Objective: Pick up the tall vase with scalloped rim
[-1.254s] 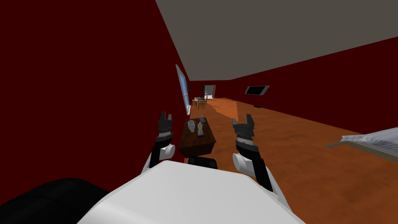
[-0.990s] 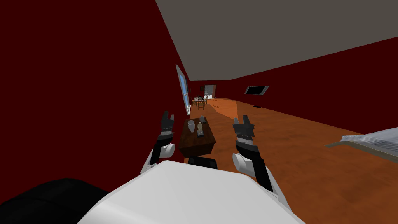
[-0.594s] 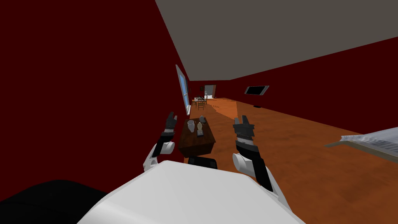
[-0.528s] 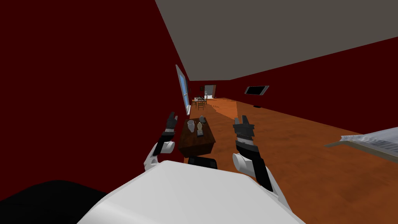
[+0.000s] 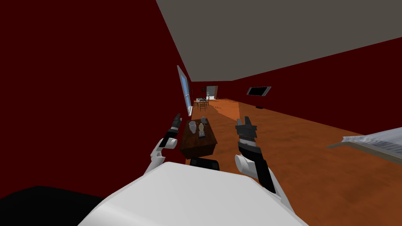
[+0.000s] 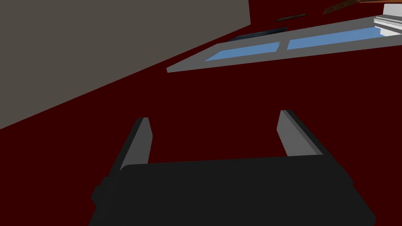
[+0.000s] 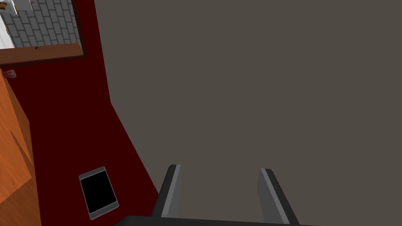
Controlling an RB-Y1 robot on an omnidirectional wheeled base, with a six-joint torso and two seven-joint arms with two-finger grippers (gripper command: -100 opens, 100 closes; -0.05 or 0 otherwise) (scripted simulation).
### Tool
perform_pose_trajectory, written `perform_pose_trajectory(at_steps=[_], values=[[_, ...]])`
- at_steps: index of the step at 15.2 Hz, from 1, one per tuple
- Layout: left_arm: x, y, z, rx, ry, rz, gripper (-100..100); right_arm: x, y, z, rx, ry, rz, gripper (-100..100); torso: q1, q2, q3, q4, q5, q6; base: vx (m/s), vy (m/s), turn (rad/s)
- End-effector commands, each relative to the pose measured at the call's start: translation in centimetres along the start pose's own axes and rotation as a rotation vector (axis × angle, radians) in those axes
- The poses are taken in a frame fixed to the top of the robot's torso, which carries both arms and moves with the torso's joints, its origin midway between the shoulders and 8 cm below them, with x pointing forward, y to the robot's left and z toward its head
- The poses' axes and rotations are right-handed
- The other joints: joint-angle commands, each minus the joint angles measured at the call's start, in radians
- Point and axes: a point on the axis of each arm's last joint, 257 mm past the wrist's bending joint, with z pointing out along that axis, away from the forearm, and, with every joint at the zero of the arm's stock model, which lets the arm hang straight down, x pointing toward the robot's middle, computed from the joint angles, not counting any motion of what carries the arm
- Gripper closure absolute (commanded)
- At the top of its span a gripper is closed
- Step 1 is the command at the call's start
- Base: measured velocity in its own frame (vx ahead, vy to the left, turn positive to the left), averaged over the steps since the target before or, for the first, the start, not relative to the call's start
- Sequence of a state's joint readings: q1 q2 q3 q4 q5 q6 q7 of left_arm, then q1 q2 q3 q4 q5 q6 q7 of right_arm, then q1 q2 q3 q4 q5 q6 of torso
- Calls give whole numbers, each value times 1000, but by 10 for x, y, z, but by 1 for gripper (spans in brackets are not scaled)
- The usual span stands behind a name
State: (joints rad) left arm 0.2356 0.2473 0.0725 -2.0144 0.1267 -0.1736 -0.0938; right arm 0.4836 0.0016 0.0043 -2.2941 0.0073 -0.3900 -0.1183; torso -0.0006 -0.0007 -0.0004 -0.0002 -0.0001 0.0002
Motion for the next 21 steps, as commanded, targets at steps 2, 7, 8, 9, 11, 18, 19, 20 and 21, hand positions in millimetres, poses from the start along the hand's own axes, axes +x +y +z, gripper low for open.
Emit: perform_pose_trajectory(at_steps=[2, 7, 8, 9, 11, 18, 19, 20, 21], values=[[1, 30, 14, -80, 21, -10, -100, 0, 0, 0, 0, 0, 0, 0, 0, 0, 0, 0, 0, 0, -2, -14, -8], [0, 65, 19, -178, 31, -16, -100, 0, 0, 0, 0, 0, 0, 0, 0, 0, 0, 0, 0, 0, -1, -10, -6], [-1, 74, 29, -210, 39, -25, -100, 0, 0, 0, 0, 0, 0, 0, 0, 0, 0, 0, 0, 0, -1, -10, -8], [-2, 86, 26, -239, 37, -24, -100, 0, 0, 0, 0, 0, 0, 0, 0, 0, 0, 0, 0, 0, -1, -11, -11], [-4, 106, 32, -294, 41, -34, -100, 0, 0, 0, 0, 0, 0, 0, 0, 0, 0, 0, 0, 0, -2, -15, -13], [-9, 154, 50, -452, 47, -75, -100, 0, 0, 0, 0, 0, 0, 0, 0, 0, 0, 0, 0, 0, 0, -12, -10], [-9, 166, 45, -487, 46, -75, -100, 0, 0, 0, 0, 0, 0, 0, 0, 0, 0, 0, 0, 0, 0, -10, -13], [-9, 170, 43, -499, 46, -75, -100, 0, 0, 0, 0, 0, 0, 0, 0, 0, 0, 0, 0, 0, 0, -8, -9], [-10, 175, 53, -523, 46, -93, -100, 0, 0, 0, 0, 0, 0, 0, 0, 0, 0, 0, 0, 0, 0, -9, -12]])
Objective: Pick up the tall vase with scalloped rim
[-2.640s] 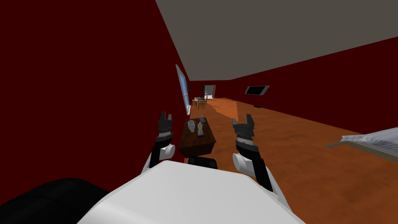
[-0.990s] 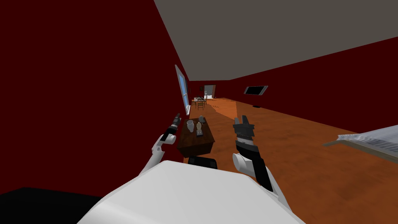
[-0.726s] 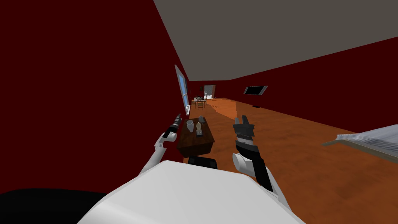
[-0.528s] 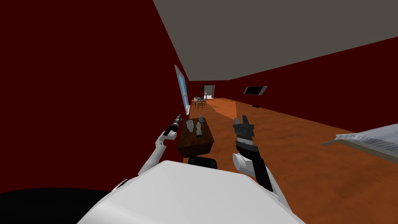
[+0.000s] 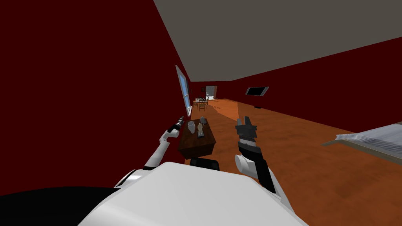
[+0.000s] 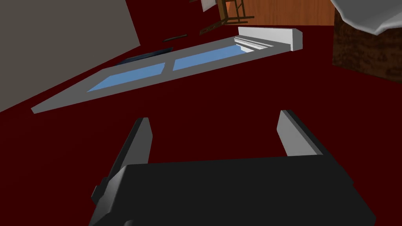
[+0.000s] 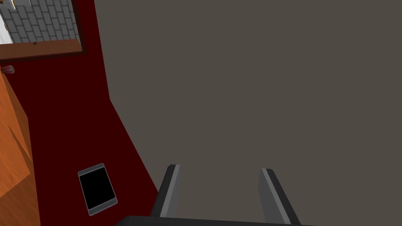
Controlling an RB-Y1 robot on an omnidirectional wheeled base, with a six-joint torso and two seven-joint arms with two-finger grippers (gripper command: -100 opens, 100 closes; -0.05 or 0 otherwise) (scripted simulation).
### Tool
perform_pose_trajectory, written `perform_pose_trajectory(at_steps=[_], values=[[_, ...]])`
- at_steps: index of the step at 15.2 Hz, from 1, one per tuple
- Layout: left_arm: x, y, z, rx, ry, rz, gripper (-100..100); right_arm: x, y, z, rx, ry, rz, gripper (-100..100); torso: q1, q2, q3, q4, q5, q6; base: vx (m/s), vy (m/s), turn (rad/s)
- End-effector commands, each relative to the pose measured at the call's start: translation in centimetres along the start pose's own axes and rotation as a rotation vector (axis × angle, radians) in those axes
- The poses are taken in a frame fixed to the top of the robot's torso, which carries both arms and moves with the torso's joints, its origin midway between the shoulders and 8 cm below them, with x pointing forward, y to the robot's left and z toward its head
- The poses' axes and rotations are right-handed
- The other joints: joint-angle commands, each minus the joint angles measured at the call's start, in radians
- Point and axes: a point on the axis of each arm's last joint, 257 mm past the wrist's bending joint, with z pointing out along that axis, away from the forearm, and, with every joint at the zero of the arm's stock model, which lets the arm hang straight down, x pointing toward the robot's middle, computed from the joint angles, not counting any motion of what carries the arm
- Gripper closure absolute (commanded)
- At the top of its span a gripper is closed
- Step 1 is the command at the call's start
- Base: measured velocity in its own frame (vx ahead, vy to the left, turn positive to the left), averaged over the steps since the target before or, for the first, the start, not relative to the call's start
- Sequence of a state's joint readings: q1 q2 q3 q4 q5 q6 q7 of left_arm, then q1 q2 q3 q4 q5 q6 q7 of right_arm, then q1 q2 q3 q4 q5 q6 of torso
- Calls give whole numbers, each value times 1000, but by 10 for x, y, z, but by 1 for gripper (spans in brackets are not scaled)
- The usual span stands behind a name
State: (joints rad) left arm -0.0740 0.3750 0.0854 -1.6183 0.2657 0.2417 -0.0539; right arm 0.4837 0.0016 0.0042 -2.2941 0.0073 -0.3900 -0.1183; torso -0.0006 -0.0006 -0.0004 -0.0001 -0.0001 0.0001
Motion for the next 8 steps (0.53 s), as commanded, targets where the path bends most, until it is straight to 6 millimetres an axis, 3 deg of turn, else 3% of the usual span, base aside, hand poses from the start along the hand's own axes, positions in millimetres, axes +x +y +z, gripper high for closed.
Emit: perform_pose_trajectory(at_steps=[1, 6, 7, 8], values=[[-4, 17, 9, -64, -1, -15, -100, 0, 0, 0, 0, 0, 0, 0, 0, 0, 0, 0, 0, 0, 1, -10, -14], [-7, 33, 28, -163, 5, -56, -100, 0, 0, 0, 0, 0, 0, 0, 0, 0, 0, 0, 0, 0, 1, -10, -12], [-9, 47, 26, -201, 1, -58, -100, 0, 0, 0, 0, 0, 0, 0, 0, 0, 0, 0, 0, 0, 0, -11, -19], [-9, 50, 26, -207, 0, -58, -100, 0, 0, 0, 0, 0, 0, 0, 0, 0, 0, 0, 0, 0, 1, -8, -8]])
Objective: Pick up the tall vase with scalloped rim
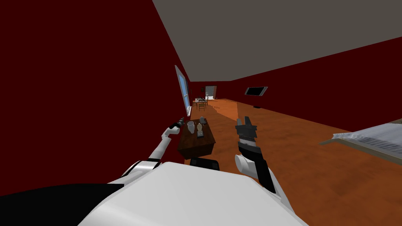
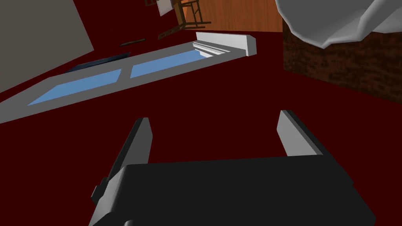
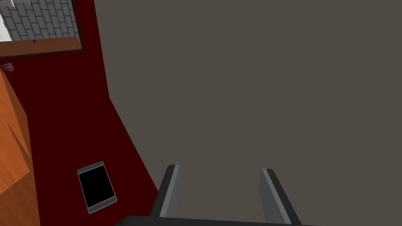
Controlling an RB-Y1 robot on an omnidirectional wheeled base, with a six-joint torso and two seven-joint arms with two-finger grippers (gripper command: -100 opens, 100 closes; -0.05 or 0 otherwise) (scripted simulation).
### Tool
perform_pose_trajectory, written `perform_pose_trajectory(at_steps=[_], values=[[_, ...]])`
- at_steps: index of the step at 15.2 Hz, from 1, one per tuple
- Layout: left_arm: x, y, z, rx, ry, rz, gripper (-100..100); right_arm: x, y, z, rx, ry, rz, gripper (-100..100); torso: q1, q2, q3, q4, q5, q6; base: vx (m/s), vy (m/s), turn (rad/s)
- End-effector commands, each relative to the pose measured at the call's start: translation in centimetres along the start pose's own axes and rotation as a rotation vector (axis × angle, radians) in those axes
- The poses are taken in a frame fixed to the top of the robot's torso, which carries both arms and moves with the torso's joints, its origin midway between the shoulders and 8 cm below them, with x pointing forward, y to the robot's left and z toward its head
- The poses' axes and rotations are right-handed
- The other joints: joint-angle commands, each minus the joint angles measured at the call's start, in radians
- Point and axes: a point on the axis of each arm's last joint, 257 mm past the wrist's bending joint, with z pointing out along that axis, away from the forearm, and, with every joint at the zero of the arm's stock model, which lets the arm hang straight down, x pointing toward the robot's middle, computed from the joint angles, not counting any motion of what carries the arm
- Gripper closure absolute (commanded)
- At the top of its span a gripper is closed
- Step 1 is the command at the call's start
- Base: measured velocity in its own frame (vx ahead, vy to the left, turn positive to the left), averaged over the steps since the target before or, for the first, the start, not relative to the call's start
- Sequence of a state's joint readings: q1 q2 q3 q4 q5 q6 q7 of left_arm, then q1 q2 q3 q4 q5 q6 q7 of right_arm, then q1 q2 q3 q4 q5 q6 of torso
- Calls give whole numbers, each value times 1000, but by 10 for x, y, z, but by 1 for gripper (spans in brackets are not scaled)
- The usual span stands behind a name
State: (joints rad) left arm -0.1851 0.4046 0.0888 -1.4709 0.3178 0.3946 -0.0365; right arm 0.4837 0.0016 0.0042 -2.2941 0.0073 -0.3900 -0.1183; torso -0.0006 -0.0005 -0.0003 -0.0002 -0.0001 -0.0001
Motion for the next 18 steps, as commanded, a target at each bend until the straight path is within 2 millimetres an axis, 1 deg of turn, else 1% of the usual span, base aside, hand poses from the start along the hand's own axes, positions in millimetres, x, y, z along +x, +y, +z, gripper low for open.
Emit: perform_pose_trajectory(at_steps=[1, 2, 3, 4, 5, 6, 7, 8, 9, 10, 11, 12, 13, 14, 16, 17, 18], values=[[-1, 4, 11, -49, 5, -25, -100, 0, 0, 0, 0, 0, 0, 0, 0, 0, 0, 0, 0, 0, 0, -12, -13], [-3, 19, 11, -86, 0, -28, -100, 0, 0, 0, 0, 0, 0, 0, 0, 0, 0, 0, 0, 0, 1, -12, -20], [-3, 20, 11, -90, 0, -28, -100, 0, 0, 0, 0, 0, 0, 0, 0, 0, 0, 0, 0, 0, 2, -8, -9], [-3, 19, 19, -119, 4, -51, -100, 0, 0, 0, 0, 0, 0, 0, 0, 0, 0, 0, 0, 0, 2, -10, -17], [-5, 31, 19, -152, 2, -53, -100, 0, 0, 0, 0, 0, 0, 0, 0, 0, 0, 0, 0, 0, 3, -10, -20], [-5, 32, 19, -155, 2, -53, -100, 0, 0, 0, 0, 0, 0, 0, 0, 0, 0, 0, 0, 0, 2, -7, -8], [-3, 30, 25, -185, 9, -76, -100, 0, 0, 0, 0, 0, 0, 0, 0, 0, 0, 0, 0, 0, 2, -10, -17], [-5, 43, 25, -220, 4, -79, -100, 0, 0, 0, 0, 0, 0, 0, 0, 0, 0, 0, 0, 0, 2, -10, -21], [-5, 43, 25, -220, 4, -79, -100, 0, 0, 0, 0, 0, 0, 0, 0, 0, 0, 0, 0, 0, 2, -6, -9], [-2, 42, 30, -254, 14, -101, -100, 0, 0, 0, 0, 0, 0, 0, 0, 0, 0, 0, 0, 0, 2, -8, -17], [-4, 51, 29, -277, 10, -104, -100, 0, 0, 0, 0, 0, 0, 0, 0, 0, 0, 0, 0, 0, 2, -9, -23], [-4, 54, 29, -283, 8, -105, -100, 0, 0, 0, 0, 0, 0, 0, 0, 0, 0, 0, 0, 0, 2, -7, -11], [-1, 53, 34, -316, 16, -128, -100, 0, 0, 0, 0, 0, 0, 0, 0, 0, 0, 0, 0, 0, 2, -10, -19], [-3, 64, 32, -344, 12, -131, -100, 0, 0, 0, 0, 0, 0, 0, 0, 0, 0, 0, 0, 0, 3, -10, -22], [1, 64, 36, -379, 21, -154, -100, 0, 0, 0, 0, 0, 0, 0, 0, 0, 0, 0, 0, 0, 3, -7, -13], [-1, 73, 34, -403, 17, -157, -100, 0, 0, 0, 0, 0, 0, 0, 0, 0, 0, 0, 0, 0, 4, -8, -25], [4, 67, 39, -419, 26, -179, -100, 0, 0, 0, 0, 0, 0, 0, 0, 0, 0, 0, 0, 0, 5, -11, -28]])
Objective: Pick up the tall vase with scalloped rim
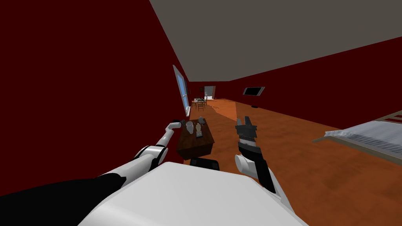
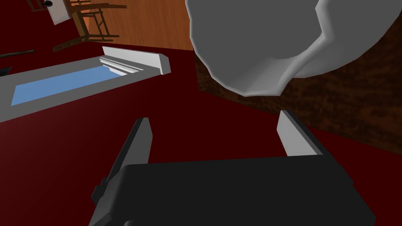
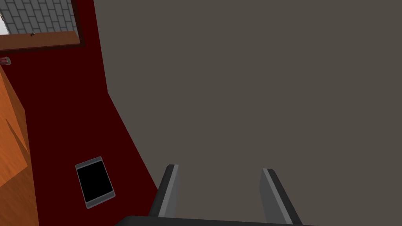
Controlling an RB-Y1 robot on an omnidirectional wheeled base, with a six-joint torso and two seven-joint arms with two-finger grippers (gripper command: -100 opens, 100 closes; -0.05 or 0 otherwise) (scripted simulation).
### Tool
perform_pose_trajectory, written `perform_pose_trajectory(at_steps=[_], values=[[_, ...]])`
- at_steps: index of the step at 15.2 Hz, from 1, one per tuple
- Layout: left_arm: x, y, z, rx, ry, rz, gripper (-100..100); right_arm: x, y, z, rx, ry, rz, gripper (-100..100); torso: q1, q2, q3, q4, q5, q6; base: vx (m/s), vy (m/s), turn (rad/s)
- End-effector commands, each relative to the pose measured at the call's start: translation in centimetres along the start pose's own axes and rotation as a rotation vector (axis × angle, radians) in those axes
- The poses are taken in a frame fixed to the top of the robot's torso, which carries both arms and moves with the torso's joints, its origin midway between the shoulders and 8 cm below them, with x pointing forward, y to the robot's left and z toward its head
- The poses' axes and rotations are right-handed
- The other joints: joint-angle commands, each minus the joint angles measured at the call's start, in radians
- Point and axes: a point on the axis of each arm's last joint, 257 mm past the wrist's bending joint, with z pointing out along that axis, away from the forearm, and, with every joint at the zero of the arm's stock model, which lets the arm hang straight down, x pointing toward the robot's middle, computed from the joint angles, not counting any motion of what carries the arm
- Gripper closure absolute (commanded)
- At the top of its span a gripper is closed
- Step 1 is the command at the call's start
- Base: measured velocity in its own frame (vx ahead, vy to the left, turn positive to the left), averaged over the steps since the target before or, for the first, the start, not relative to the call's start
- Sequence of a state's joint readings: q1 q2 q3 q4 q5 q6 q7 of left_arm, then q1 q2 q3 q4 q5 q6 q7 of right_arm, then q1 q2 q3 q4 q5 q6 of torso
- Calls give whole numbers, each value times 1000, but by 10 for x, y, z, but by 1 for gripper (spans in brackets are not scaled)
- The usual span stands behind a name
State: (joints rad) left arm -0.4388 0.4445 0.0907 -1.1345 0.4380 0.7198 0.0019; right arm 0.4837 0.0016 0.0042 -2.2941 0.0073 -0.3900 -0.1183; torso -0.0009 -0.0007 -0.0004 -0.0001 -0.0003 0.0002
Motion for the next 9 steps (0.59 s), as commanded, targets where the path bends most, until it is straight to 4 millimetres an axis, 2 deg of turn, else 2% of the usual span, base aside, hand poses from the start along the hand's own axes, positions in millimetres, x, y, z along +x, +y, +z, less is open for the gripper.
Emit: perform_pose_trajectory(at_steps=[1, 4, 5, 6, 9], values=[[-1, 13, 4, -67, 1, -24, -100, 0, 0, 0, 0, 0, 0, 0, 0, 0, 0, 0, 0, 0, 5, -10, -27], [2, 22, 7, -125, 8, -48, -100, 0, 0, 0, 0, 0, 0, 0, 0, 0, 0, 0, 0, 0, 3, -7, -16], [6, 18, 8, -148, 18, -67, -100, 0, 0, 0, 0, 0, 0, 0, 0, 0, 0, 0, 0, 0, 5, -9, -30], [4, 28, 8, -178, 15, -71, -100, 0, 0, 0, 0, 0, 0, 0, 0, 0, 0, 0, 0, 0, 5, -8, -24], [7, 35, 9, -228, 21, -93, -100, 0, 0, 0, 0, 0, 0, 0, 0, 0, 0, 0, 0, 0, 4, -6, -16]])
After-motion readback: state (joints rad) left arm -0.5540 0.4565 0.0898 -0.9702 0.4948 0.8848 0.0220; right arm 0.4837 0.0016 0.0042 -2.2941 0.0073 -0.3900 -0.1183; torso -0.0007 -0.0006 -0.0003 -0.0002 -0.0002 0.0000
